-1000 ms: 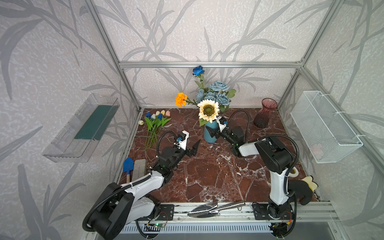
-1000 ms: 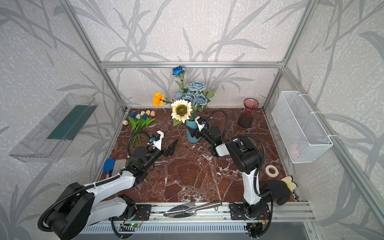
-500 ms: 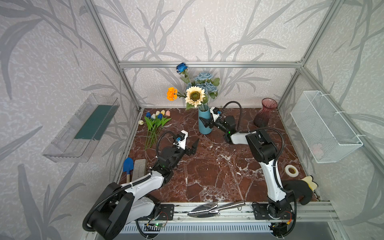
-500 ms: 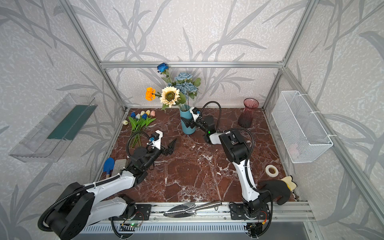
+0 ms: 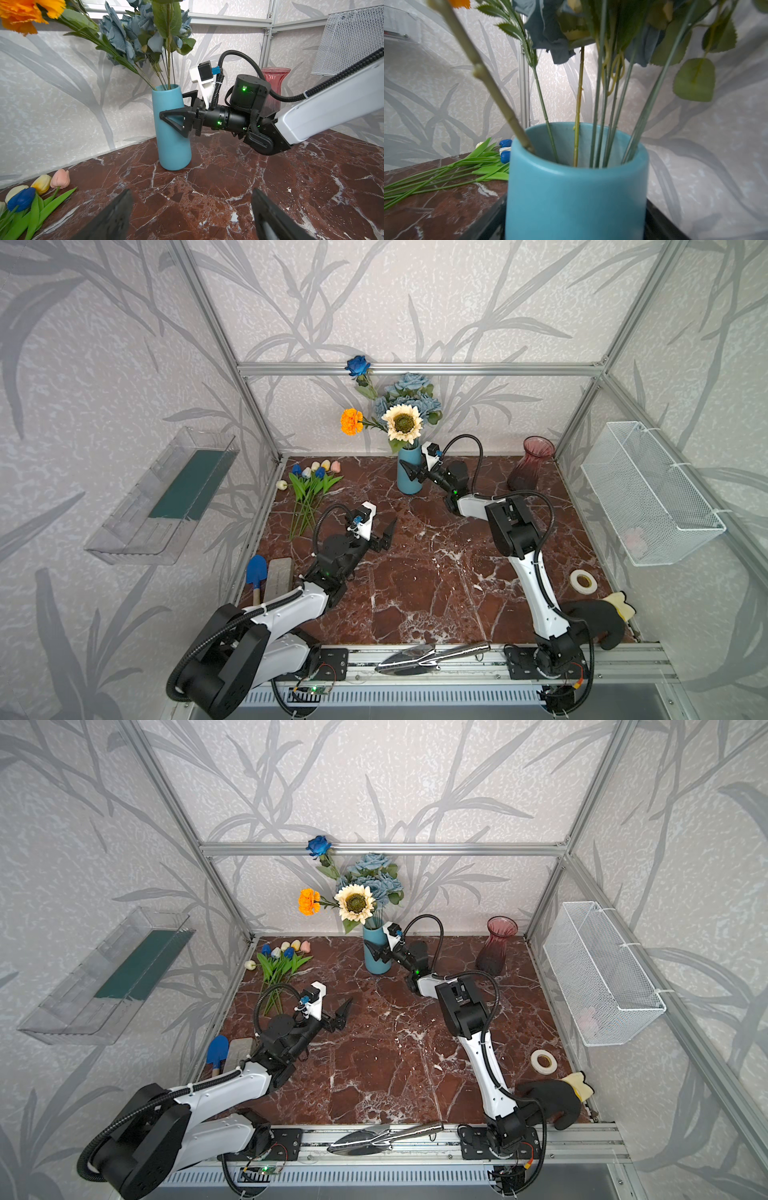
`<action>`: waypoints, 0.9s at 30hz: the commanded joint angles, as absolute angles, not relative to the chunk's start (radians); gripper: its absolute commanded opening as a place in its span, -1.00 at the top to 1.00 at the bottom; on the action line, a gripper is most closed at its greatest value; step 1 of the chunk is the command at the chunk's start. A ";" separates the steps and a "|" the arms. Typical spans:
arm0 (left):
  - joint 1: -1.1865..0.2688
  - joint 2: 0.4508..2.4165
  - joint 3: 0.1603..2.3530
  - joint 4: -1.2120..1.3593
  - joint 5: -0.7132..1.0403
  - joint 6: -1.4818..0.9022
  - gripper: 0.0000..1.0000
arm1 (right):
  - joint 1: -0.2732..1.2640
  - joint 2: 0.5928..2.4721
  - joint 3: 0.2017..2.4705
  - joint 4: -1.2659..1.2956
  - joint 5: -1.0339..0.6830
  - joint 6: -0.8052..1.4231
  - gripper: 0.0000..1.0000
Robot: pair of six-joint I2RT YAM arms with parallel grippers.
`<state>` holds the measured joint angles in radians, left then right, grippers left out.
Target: Arrange the flowers into the vase
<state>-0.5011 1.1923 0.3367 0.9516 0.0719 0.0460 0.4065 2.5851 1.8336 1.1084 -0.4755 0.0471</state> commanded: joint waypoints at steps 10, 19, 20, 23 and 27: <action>-0.498 1.228 0.351 0.990 0.077 0.062 -0.79 | 0.400 2.762 2.233 1.172 -0.443 0.080 0.68; -0.499 1.212 0.347 0.973 0.071 0.058 -0.79 | 0.388 2.774 2.204 1.223 -0.420 0.093 0.33; -0.498 1.210 0.347 0.971 0.071 0.060 -0.79 | 0.387 2.769 2.192 1.226 -0.419 0.091 0.24; -0.499 1.202 0.351 0.958 0.066 0.061 -0.79 | 0.384 2.751 2.166 1.215 -0.401 0.082 -0.05; -0.499 1.192 0.356 0.951 0.066 0.061 -0.79 | 0.376 2.734 2.142 1.204 -0.405 0.085 -0.39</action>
<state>-0.5011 1.2137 0.3367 0.9489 0.0719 0.0463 0.3973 2.8040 2.1536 1.1225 -0.4255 0.1001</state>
